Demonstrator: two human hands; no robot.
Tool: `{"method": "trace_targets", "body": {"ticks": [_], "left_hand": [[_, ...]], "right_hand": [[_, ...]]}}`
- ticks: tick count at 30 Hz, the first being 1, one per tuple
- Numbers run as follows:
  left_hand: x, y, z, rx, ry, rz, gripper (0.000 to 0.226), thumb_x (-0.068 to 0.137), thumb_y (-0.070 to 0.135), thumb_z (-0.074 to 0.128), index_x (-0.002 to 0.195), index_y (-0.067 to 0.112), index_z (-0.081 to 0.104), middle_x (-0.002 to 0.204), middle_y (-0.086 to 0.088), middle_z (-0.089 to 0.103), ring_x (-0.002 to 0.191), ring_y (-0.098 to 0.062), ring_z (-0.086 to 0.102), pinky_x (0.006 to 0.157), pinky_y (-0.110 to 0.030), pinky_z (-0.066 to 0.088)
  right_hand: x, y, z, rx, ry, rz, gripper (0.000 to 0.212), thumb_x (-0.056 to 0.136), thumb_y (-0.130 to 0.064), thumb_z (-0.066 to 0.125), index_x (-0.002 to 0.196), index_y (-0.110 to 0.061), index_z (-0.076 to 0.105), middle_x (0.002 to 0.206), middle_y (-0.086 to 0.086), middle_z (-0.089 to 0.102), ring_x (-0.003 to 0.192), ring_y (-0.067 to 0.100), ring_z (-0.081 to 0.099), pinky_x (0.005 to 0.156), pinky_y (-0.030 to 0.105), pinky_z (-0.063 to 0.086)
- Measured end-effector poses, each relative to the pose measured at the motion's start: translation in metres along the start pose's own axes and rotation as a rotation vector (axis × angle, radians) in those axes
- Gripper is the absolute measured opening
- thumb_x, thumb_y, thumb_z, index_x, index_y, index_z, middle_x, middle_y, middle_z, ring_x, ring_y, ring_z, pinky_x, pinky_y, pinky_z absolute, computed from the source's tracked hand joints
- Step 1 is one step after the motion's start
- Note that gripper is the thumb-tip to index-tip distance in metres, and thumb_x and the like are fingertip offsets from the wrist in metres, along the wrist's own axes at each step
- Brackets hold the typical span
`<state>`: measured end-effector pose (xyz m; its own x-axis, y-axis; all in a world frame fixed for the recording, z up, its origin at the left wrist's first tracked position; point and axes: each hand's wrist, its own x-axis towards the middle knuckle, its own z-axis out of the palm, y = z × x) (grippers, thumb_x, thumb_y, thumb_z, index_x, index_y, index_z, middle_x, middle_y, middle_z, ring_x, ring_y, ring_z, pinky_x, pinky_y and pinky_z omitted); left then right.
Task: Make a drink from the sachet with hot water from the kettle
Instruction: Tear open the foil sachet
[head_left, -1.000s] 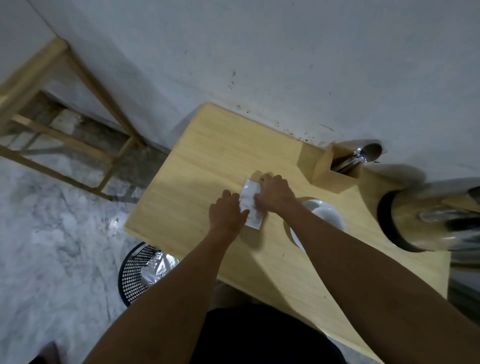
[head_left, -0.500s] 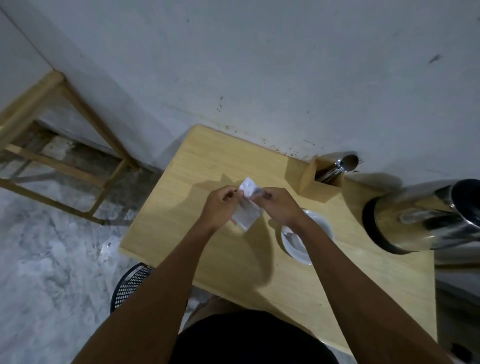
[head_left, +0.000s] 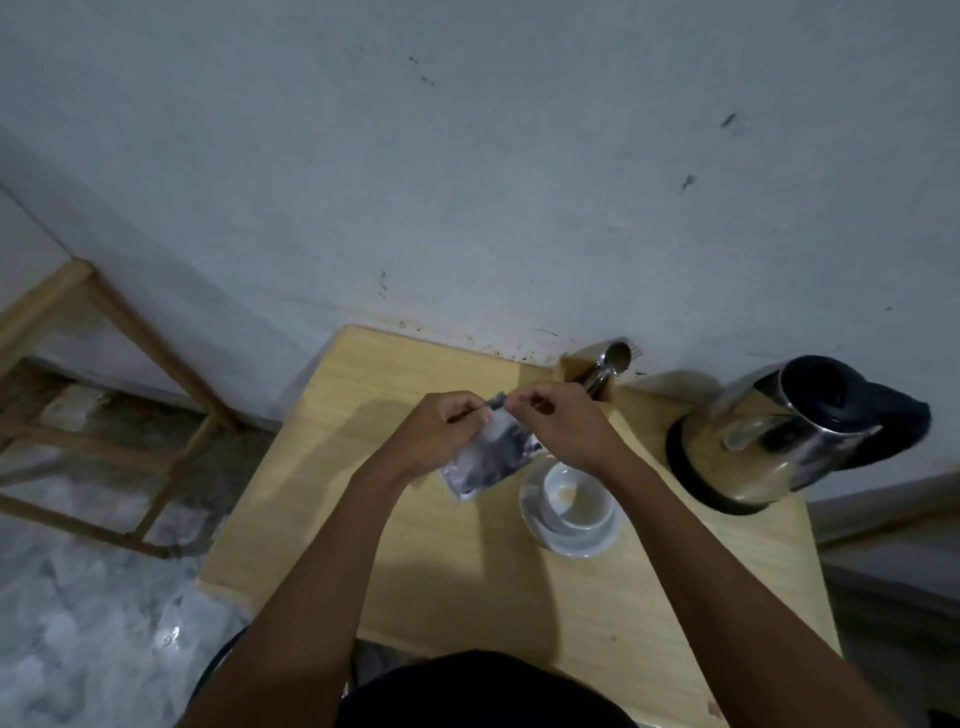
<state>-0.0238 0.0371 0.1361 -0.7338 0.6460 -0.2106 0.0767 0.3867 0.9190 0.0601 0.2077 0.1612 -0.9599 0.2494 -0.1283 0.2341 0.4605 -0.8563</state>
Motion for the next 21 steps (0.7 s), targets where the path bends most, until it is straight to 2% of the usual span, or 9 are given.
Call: {"method": "trace_targets", "body": {"ticks": [2, 5, 7, 9, 11, 13, 15, 17, 21], "left_hand": [[-0.001, 0.008, 0.003, 0.027, -0.008, 0.035, 0.019, 0.091, 0.026, 0.056, 0.078, 0.021, 0.068, 0.081, -0.015, 0.068, 0.072, -0.013, 0.056, 0.07, -0.029, 0.043], [-0.004, 0.018, 0.006, 0.052, -0.008, 0.082, 0.022, 0.093, 0.023, 0.054, 0.076, 0.025, 0.067, 0.073, 0.006, 0.063, 0.069, -0.006, 0.053, 0.069, -0.024, 0.04], [-0.006, 0.022, 0.007, 0.08, -0.011, 0.099, 0.022, 0.092, 0.022, 0.054, 0.076, 0.025, 0.068, 0.066, 0.016, 0.062, 0.063, 0.002, 0.051, 0.065, -0.02, 0.039], [-0.007, 0.024, 0.007, 0.126, -0.008, 0.116, 0.021, 0.091, 0.024, 0.054, 0.074, 0.024, 0.068, 0.062, 0.014, 0.061, 0.059, 0.0, 0.049, 0.063, -0.024, 0.038], [-0.008, 0.025, 0.006, 0.155, -0.007, 0.132, 0.019, 0.092, 0.026, 0.053, 0.08, 0.025, 0.069, 0.073, 0.0, 0.068, 0.067, -0.015, 0.057, 0.066, -0.034, 0.044], [-0.008, 0.025, 0.005, 0.175, -0.018, 0.135, 0.019, 0.094, 0.026, 0.05, 0.089, 0.025, 0.069, 0.088, -0.015, 0.07, 0.081, -0.033, 0.062, 0.07, -0.039, 0.048], [-0.011, 0.027, 0.004, 0.198, -0.023, 0.142, 0.02, 0.095, 0.024, 0.049, 0.092, 0.023, 0.068, 0.089, -0.019, 0.069, 0.076, -0.033, 0.059, 0.067, -0.034, 0.044], [-0.013, 0.03, 0.004, 0.225, -0.015, 0.159, 0.019, 0.095, 0.022, 0.049, 0.092, 0.023, 0.068, 0.085, -0.016, 0.068, 0.069, -0.023, 0.054, 0.066, -0.031, 0.042], [-0.015, 0.032, 0.0, 0.294, 0.01, 0.179, 0.02, 0.094, 0.023, 0.049, 0.092, 0.028, 0.068, 0.083, -0.008, 0.07, 0.077, -0.029, 0.061, 0.068, -0.034, 0.046]], "right_hand": [[-0.003, -0.005, -0.007, -0.036, 0.006, -0.03, 0.014, 0.093, -0.021, 0.063, 0.097, -0.012, 0.074, 0.09, -0.006, 0.071, 0.077, 0.002, 0.061, 0.065, 0.006, 0.044], [-0.005, -0.009, -0.014, -0.109, -0.009, -0.062, 0.012, 0.092, -0.02, 0.064, 0.092, -0.016, 0.075, 0.078, -0.016, 0.067, 0.066, -0.005, 0.058, 0.061, 0.009, 0.043], [-0.005, -0.011, -0.018, -0.176, -0.02, -0.092, 0.009, 0.089, -0.022, 0.066, 0.089, -0.024, 0.074, 0.077, -0.016, 0.068, 0.069, -0.003, 0.061, 0.065, 0.015, 0.048], [-0.005, -0.014, -0.021, -0.257, -0.021, -0.124, 0.008, 0.086, -0.027, 0.067, 0.086, -0.035, 0.069, 0.078, -0.014, 0.069, 0.074, 0.003, 0.064, 0.07, 0.027, 0.053], [-0.006, -0.02, -0.024, -0.325, -0.025, -0.14, 0.007, 0.085, -0.032, 0.069, 0.085, -0.039, 0.067, 0.075, -0.016, 0.067, 0.074, 0.002, 0.063, 0.071, 0.03, 0.054], [-0.006, -0.025, -0.027, -0.361, -0.031, -0.144, 0.002, 0.085, -0.033, 0.069, 0.084, -0.034, 0.069, 0.074, -0.016, 0.066, 0.073, -0.001, 0.061, 0.072, 0.029, 0.053], [-0.006, -0.03, -0.029, -0.391, -0.048, -0.15, 0.003, 0.085, -0.032, 0.07, 0.085, -0.03, 0.072, 0.074, -0.017, 0.066, 0.072, -0.002, 0.059, 0.073, 0.03, 0.053], [-0.004, -0.034, -0.031, -0.437, -0.066, -0.158, 0.005, 0.085, -0.034, 0.07, 0.083, -0.03, 0.073, 0.072, -0.019, 0.064, 0.073, -0.001, 0.059, 0.072, 0.03, 0.053], [-0.003, -0.039, -0.032, -0.467, -0.096, -0.18, 0.004, 0.084, -0.037, 0.071, 0.081, -0.035, 0.072, 0.073, -0.02, 0.064, 0.075, 0.003, 0.06, 0.07, 0.033, 0.054]]}}
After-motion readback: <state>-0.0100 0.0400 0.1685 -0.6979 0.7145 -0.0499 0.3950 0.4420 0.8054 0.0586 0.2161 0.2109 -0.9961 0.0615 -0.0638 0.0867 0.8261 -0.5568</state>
